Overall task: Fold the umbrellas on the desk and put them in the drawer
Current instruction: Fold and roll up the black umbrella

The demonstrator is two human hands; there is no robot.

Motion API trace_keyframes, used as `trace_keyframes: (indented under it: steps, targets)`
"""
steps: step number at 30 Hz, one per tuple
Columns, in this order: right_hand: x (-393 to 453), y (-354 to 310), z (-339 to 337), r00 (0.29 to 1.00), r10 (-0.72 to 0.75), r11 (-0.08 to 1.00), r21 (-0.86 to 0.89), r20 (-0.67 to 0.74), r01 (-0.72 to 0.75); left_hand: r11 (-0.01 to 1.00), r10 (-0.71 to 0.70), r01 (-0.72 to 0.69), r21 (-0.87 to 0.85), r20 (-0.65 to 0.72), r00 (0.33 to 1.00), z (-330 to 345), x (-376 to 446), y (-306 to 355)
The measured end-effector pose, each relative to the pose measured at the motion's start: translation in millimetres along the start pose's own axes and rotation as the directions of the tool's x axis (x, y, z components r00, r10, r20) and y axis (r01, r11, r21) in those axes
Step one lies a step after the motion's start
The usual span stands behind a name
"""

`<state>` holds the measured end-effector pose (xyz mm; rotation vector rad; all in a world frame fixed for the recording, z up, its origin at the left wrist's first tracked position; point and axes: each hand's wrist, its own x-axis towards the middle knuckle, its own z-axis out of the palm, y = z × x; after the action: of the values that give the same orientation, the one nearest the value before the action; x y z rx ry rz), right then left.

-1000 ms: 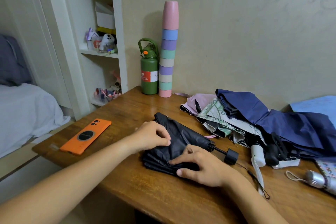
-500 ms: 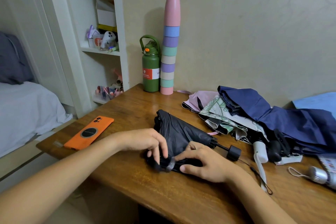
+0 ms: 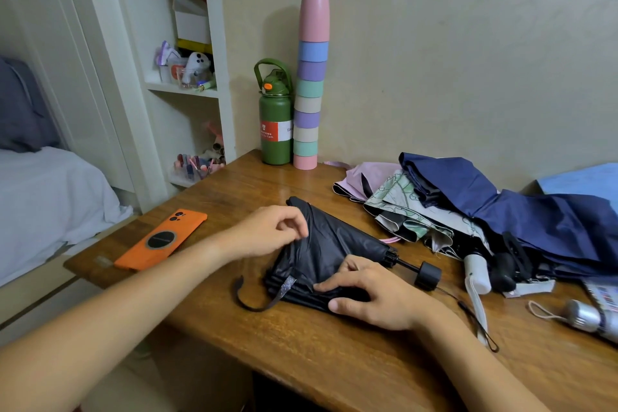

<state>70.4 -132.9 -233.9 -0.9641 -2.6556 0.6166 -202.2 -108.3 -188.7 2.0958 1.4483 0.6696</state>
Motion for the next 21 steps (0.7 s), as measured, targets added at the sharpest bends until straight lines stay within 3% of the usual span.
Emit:
trace_keyframes:
  steps: [3,6,8,11,13,18,21]
  targets:
    - [-1,-1,0,1.0,-0.002,1.0,-0.019,0.005,0.002,0.943,0.241,-0.222,0.248,-0.045,0.97,20,0,2]
    - [-2,-1,0,1.0,-0.016,1.0,-0.022,0.009,0.016,0.896,0.259,-0.23,0.38,-0.027,0.966,36,8,2]
    - [-2,0,-2,0.999,-0.03,0.999,-0.023,0.012,0.03,0.917,0.245,-0.2,0.346,-0.089,0.966,45,16,0]
    - [-3,0,-3,0.999,-0.043,0.999,-0.02,0.015,0.044,0.976,0.197,-0.154,0.155,-0.323,0.926,51,27,0]
    - [-3,0,-3,0.999,-0.042,0.999,-0.012,0.022,0.042,0.99,0.136,-0.115,0.077,-0.381,0.914,49,33,1]
    - [-4,-2,-4,0.999,-0.028,0.999,-0.027,0.037,0.029,0.936,0.142,-0.062,0.346,-0.21,0.967,41,41,6]
    - [-5,-8,-7,0.995,-0.053,0.995,-0.086,-0.088,0.046,0.853,0.179,-0.08,0.515,-0.144,0.973,41,42,8]
